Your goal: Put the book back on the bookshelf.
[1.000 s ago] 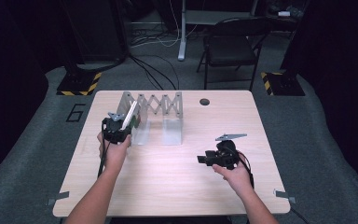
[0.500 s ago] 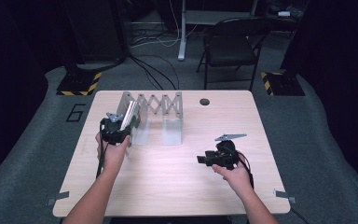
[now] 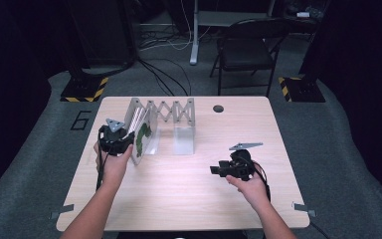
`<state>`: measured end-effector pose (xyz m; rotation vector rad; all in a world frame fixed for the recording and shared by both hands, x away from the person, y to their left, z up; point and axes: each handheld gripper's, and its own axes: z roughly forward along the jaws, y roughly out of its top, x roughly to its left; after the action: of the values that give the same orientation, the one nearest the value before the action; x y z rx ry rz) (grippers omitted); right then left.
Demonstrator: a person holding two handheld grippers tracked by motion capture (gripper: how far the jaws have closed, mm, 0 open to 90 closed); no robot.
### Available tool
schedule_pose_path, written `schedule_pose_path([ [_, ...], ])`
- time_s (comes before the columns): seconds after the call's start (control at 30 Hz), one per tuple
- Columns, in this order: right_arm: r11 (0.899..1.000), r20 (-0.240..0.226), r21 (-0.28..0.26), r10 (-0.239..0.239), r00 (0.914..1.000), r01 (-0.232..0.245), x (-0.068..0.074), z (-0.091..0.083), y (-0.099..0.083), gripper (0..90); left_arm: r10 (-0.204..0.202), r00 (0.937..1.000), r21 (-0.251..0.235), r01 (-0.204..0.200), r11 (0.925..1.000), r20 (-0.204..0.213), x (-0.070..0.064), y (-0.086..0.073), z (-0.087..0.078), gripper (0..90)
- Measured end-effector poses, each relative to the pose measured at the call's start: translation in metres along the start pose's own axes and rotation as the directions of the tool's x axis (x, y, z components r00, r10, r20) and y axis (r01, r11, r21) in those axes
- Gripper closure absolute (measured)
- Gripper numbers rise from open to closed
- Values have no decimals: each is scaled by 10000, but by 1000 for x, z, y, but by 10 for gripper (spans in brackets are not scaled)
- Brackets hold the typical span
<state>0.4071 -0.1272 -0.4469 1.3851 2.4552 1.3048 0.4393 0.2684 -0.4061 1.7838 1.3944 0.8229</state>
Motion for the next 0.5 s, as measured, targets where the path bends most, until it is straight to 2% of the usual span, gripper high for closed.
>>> schedule_pose_path([
  [0.17,10000,-2,3,11,10000,-11,0,0,0,481,85,9998,112,-87,9999,178,-1,1,-6,654],
  [0.23,10000,20,11,41,10000,-41,0,0,0,481,-19,9996,120,15,9999,299,-2,1,-6,649],
  [0.5,10000,6,-23,41,10000,-41,0,0,0,480,164,9986,213,-175,9996,495,-2,3,-14,628],
])
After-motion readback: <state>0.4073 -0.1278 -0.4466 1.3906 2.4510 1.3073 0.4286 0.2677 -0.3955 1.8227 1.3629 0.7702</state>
